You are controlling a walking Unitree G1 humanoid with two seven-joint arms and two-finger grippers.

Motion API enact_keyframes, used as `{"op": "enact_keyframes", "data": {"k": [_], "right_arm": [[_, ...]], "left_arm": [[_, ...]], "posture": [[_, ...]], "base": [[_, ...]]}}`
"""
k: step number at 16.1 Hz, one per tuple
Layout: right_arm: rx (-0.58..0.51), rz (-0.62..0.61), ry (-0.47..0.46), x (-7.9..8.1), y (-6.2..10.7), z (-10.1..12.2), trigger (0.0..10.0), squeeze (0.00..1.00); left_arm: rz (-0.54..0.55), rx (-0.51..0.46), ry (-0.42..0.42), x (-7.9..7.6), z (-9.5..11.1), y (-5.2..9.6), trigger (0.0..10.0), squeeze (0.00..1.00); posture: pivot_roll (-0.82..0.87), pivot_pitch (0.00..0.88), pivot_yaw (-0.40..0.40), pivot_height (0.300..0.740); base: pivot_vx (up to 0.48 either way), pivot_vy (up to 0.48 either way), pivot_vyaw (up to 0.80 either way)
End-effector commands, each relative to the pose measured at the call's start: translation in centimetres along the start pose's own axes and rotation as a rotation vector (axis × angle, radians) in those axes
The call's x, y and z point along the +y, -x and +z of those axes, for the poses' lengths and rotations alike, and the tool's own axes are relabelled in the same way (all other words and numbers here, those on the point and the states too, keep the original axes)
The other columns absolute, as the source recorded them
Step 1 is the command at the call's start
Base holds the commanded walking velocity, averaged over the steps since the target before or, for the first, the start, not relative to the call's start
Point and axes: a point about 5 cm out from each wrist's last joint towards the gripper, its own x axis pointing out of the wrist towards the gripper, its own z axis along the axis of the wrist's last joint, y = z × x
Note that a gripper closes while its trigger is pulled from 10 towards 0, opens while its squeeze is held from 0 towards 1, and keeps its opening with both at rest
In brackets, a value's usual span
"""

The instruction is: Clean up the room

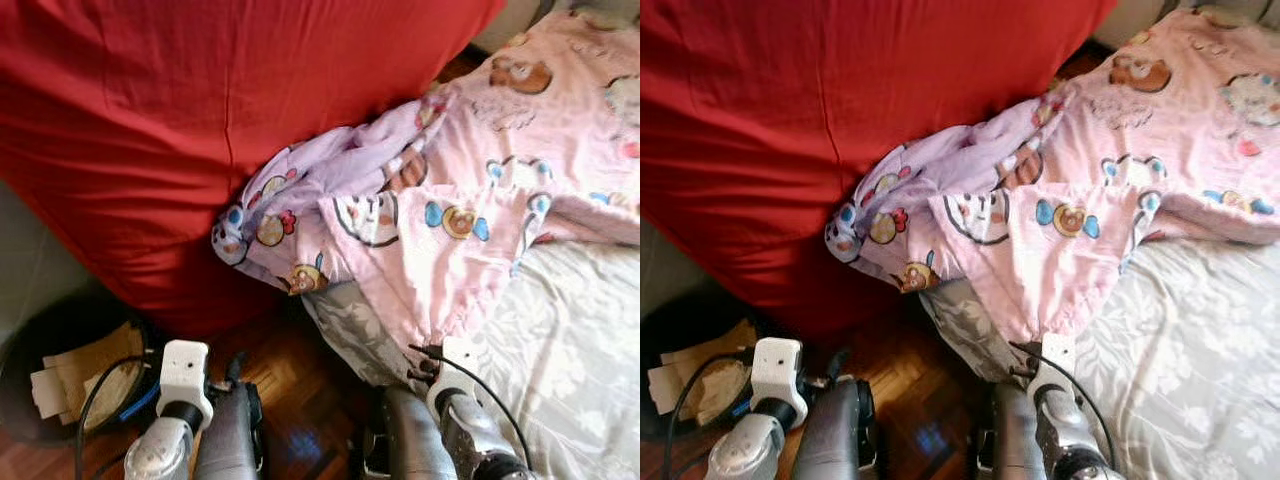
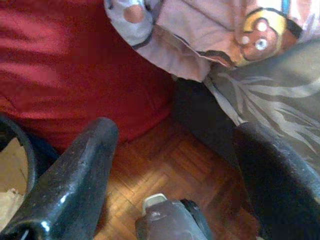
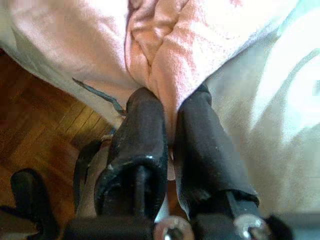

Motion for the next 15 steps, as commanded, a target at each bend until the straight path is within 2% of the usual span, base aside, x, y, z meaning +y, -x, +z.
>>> {"op": "enact_keyframes", "data": {"k": [1, 3, 6, 7, 8, 10, 13, 15], "right_arm": [[0.018, -0.023, 0.000, -1.0, 0.2, -0.6, 0.0, 0.00], [0.009, -0.037, -0.003, -1.6, 0.1, -0.2, 0.0, 0.00], [-0.025, -0.052, -0.018, -2.8, 0.4, -0.3, 0.0, 0.00], [-0.045, -0.034, -0.035, -2.8, 0.5, -0.3, 2.9, 0.00], [-0.069, -0.003, -0.056, -2.7, 0.6, -0.3, 10.0, 0.00], [-0.126, 0.013, -0.105, -3.2, 1.1, -0.8, 10.0, 0.00], [-0.160, 0.038, -0.125, -3.4, 1.5, -1.2, 10.0, 0.00], [-0.199, 0.016, -0.151, -4.0, 1.6, -0.6, 10.0, 0.00]], "left_arm": [[0.030, 0.033, -0.015, 0.6, -1.1, 0.3, 10.0, 0.00], [0.045, 0.049, 0.001, 0.7, -1.7, -0.5, 10.0, 0.00], [0.120, 0.128, 0.053, 1.9, -4.4, -0.2, 10.0, 0.00], [0.148, 0.153, 0.078, 2.3, -5.1, -0.1, 10.0, 0.00], [0.173, 0.182, 0.106, 2.7, -5.8, -0.1, 10.0, 0.00], [0.238, 0.235, 0.163, 3.6, -7.3, 0.4, 10.0, 0.00], [0.246, 0.267, 0.168, 3.4, -8.3, 0.5, 10.0, 0.00], [0.217, 0.245, 0.159, 2.9, -8.0, -0.1, 10.0, 0.00]], "posture": [[0.13, 0.153, -0.081, 0.606], [0.12, 0.104, -0.087, 0.606], [0.09, 0.047, -0.085, 0.606], [0.09, 0.034, -0.086, 0.606], [0.08, 0.021, -0.082, 0.606], [0.06, 0.002, -0.079, 0.606], [0.05, 0.000, -0.067, 0.606], [0.04, 0.000, -0.058, 0.606]], "base": [[0.000, 0.000, 0.00], [0.000, 0.000, 0.00], [0.000, 0.000, 0.00], [0.000, 0.000, 0.00], [0.000, 0.000, 0.00], [0.000, 0.000, 0.00], [0.000, 0.000, 0.00], [0.000, 0.000, 0.00]]}}
